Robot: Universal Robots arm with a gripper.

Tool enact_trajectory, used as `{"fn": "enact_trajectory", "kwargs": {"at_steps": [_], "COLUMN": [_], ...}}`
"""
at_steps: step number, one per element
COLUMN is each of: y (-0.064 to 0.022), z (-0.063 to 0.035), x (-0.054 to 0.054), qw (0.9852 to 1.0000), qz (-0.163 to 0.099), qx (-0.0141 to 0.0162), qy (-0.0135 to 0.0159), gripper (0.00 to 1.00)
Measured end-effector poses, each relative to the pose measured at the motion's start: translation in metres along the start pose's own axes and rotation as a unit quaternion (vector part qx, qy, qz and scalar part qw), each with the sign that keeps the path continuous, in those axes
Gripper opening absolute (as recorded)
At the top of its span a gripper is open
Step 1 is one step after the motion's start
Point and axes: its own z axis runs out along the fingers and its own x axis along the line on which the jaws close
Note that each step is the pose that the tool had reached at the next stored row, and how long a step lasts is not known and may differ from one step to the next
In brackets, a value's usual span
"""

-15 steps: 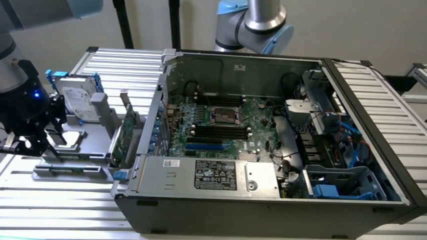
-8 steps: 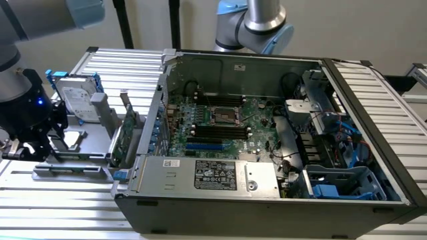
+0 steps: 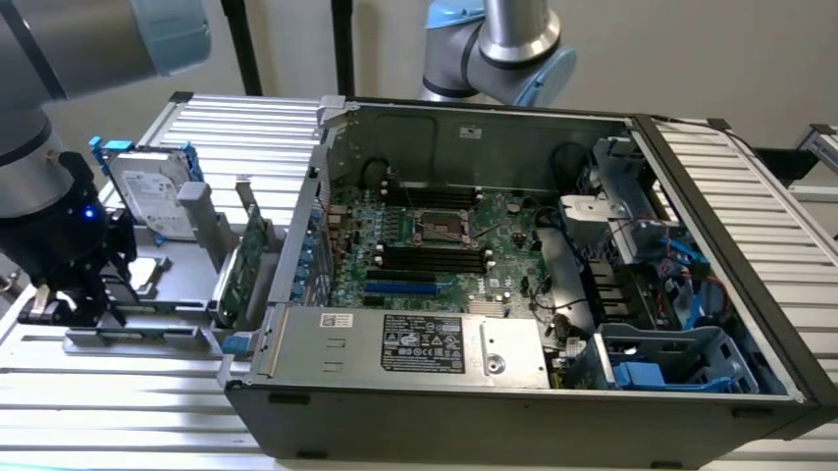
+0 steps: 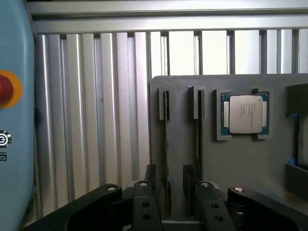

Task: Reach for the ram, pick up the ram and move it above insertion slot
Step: 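Pick up the ram and move it above insertion slot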

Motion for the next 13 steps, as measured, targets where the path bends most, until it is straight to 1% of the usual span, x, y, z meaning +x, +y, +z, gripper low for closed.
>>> {"fn": "enact_trajectory", "kwargs": {"at_steps": [7,13], "y": [-0.0005,-0.0010], "z": [0.0128,0.0238], "x": [0.000,0.001], "qw": [0.9998,0.9997], "qz": [-0.018,-0.025], "qx": [-0.0002,-0.0003], "qy": [0.0004,-0.0011], "gripper": [0.36,0.36]}}
